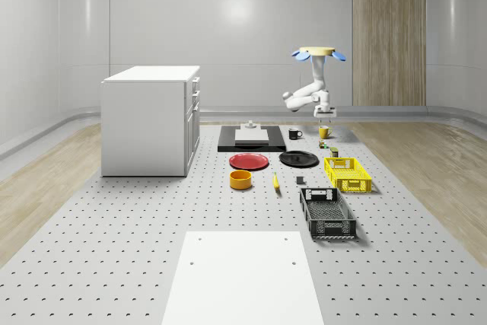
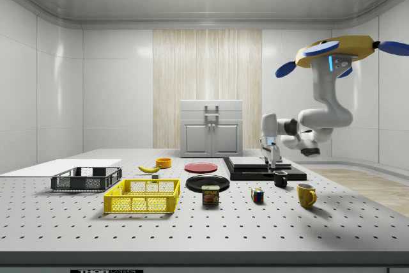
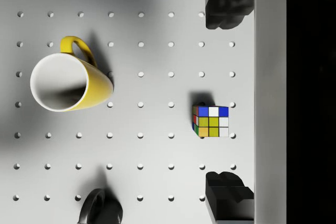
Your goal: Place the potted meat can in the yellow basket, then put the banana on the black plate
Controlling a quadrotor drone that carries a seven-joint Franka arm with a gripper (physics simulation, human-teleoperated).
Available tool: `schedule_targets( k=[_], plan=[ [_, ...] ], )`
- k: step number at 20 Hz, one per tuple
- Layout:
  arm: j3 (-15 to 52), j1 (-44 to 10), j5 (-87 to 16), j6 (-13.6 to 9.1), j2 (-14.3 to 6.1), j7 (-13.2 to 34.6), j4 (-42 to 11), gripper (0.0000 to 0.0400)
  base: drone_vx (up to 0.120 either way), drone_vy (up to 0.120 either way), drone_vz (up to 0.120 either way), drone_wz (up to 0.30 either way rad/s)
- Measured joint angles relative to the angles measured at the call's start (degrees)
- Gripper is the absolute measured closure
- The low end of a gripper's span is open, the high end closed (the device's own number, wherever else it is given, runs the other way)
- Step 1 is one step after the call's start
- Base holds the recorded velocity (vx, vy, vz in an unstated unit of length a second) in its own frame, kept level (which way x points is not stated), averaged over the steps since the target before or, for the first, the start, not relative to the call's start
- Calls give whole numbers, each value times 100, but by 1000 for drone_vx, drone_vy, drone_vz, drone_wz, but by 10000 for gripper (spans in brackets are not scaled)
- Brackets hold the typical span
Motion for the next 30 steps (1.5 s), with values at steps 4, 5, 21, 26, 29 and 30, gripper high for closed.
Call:
schedule_targets(
  k=[4, 5, 21, 26, 29, 30],
  plan=[
    [57, -77, 54, 89, -129, 65, 7, 0, 120, 0, -70, 0],
    [69, -93, 69, 113, -160, 79, 9, 0, 120, 0, -120, 0],
    [228, -274, 308, 520, -624, 244, 41, 0, 120, 0, -20, 0],
    [266, -316, 376, 642, -757, 284, 51, 0, 120, 0, 0, 0],
    [288, -340, 415, 713, -834, 307, 56, 0, 120, 0, 0, 0],
    [295, -348, 428, 736, -860, 314, 57, 0, 120, 0, 0, 0]
  ],
)
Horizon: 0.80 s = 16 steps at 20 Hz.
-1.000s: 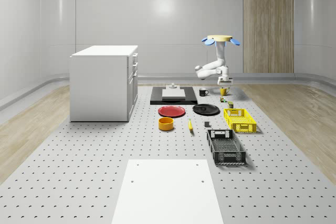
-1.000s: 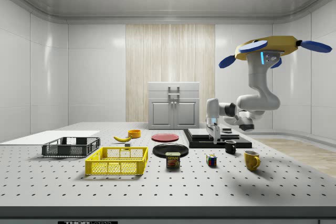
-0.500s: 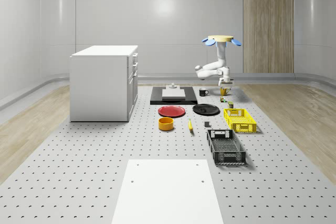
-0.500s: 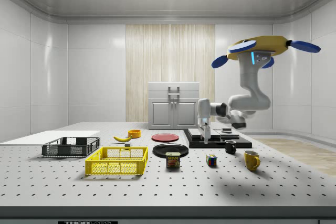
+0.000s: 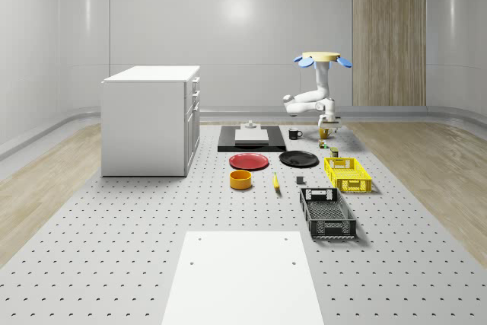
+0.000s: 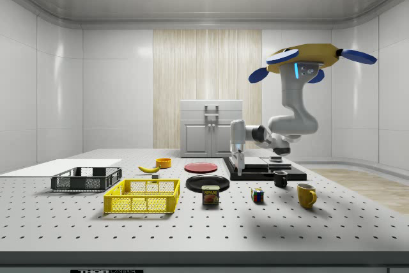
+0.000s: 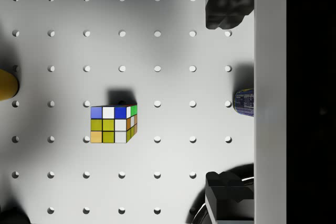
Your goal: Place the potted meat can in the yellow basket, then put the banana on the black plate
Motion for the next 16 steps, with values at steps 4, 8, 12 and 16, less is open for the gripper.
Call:
schedule_targets(
  k=[4, 8, 12, 16],
  plan=[
    [26, -29, 49, 92, -99, 28, 6, 0, 120, 0, -10, 0],
    [51, -57, 96, 180, -194, 53, 13, 0, 120, 0, -120, 0],
    [73, -83, 140, 265, -286, 77, 18, 0, 120, 0, -120, 0],
    [94, -107, 181, 347, -375, 100, 24, 0, 120, 0, -50, 0]
  ],
)
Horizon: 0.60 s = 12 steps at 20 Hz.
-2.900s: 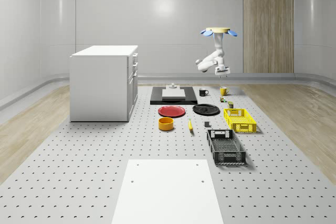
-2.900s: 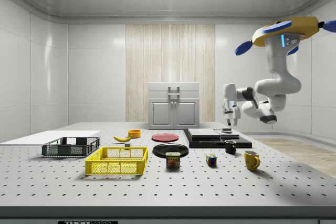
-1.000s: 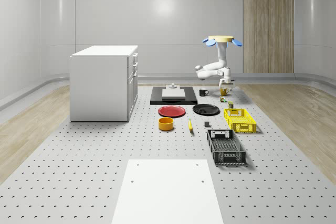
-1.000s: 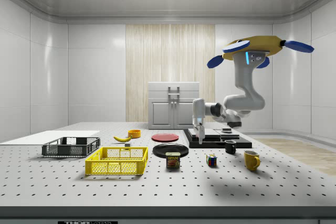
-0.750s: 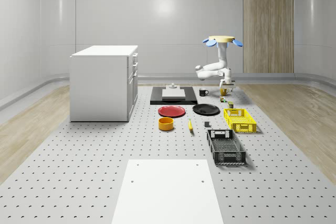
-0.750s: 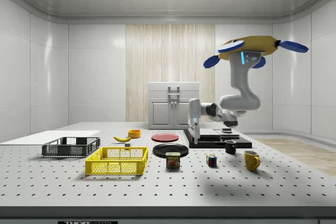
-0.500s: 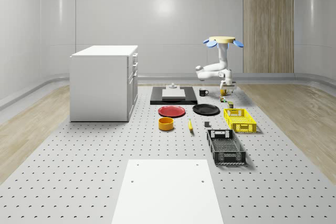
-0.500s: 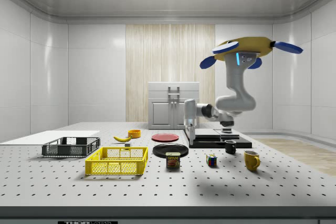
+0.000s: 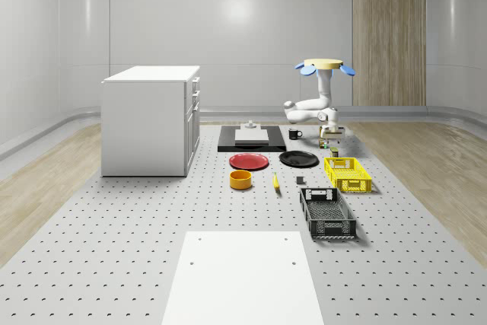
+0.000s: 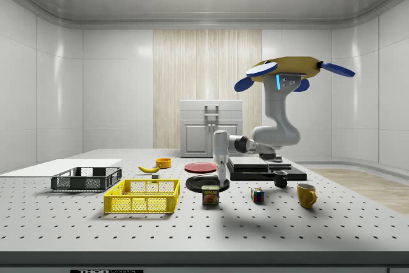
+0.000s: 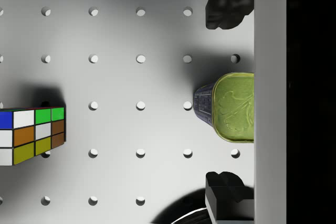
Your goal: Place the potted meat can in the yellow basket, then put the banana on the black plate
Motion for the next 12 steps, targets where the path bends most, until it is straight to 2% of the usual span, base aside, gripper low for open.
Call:
schedule_targets(
  k=[8, 9, 12],
  plan=[
    [38, -45, 77, 155, -166, 41, 10, 0, 120, 0, 0, 0],
    [42, -50, 86, 173, -186, 45, 11, 0, 80, 0, 0, 0],
    [-48, -55, 17, 273, -262, 44, 28, 0, 0, 0, 0, 0]
  ],
)
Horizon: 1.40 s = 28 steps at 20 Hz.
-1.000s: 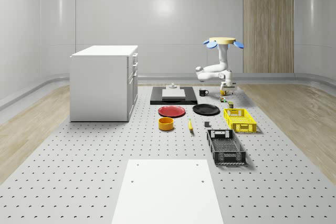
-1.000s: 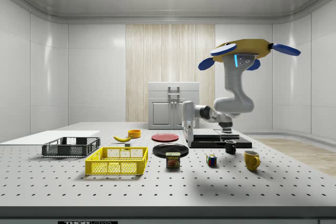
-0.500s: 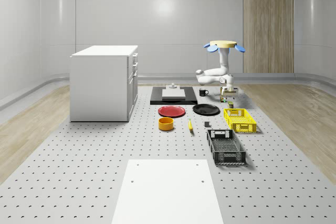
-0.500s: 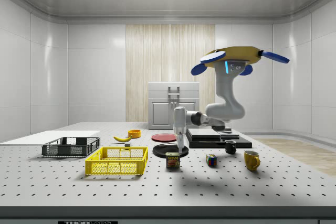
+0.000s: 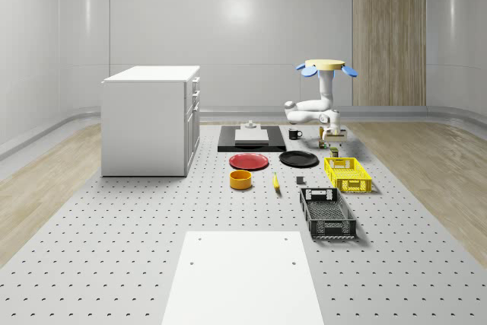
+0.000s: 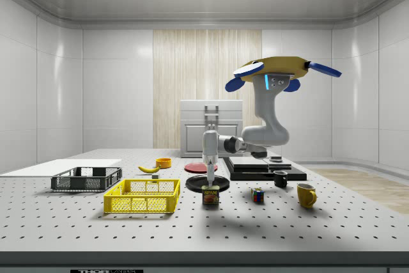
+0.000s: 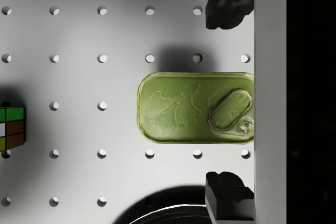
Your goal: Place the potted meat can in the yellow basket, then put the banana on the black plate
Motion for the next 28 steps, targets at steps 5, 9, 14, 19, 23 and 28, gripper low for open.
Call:
schedule_targets(
  k=[5, 9, 14, 19, 23, 28],
  plan=[
    [-363, -6, -317, 250, -139, -27, 73, 0, 0, 0, 0, 0],
    [-595, -27, -523, 408, -218, -39, 136, 0, 0, 0, 0, 0],
    [-719, -44, -627, 513, -279, -38, 170, 0, 0, 0, 0, 0],
    [-776, 2, -662, 581, -344, -54, 145, 0, 0, 0, 0, 0],
    [-786, 53, -659, 624, -389, -99, 141, 0, 0, 0, 0, 0],
    [-861, 60, -720, 696, -433, -119, 165, 0, 0, 0, 0, 0]
  ],
)
